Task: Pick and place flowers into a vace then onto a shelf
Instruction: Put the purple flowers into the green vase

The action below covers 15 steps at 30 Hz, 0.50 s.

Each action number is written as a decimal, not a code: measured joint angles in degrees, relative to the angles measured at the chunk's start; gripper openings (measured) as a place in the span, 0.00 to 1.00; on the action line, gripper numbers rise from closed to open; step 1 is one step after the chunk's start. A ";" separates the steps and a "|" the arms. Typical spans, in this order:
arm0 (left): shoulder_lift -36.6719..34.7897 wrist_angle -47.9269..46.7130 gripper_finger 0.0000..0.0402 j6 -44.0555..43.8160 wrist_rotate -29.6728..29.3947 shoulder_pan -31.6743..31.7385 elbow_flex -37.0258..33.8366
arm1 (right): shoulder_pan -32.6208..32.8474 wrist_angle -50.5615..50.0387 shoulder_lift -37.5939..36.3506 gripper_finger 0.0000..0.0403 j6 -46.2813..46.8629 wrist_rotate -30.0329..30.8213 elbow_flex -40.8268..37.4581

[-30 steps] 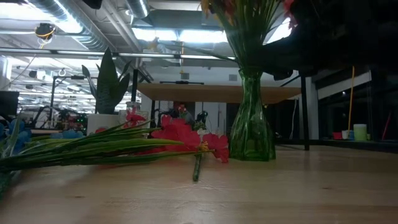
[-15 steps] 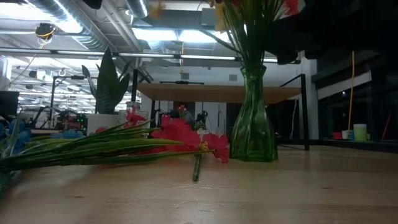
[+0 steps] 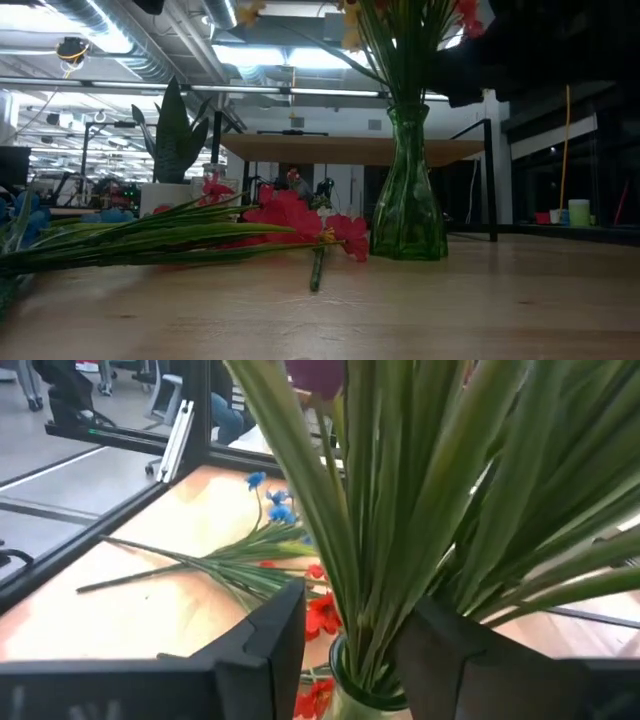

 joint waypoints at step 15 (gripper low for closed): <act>0.00 -0.01 0.01 0.14 0.00 0.00 0.00 | 0.00 -15.00 -10.72 0.34 2.86 2.12 0.02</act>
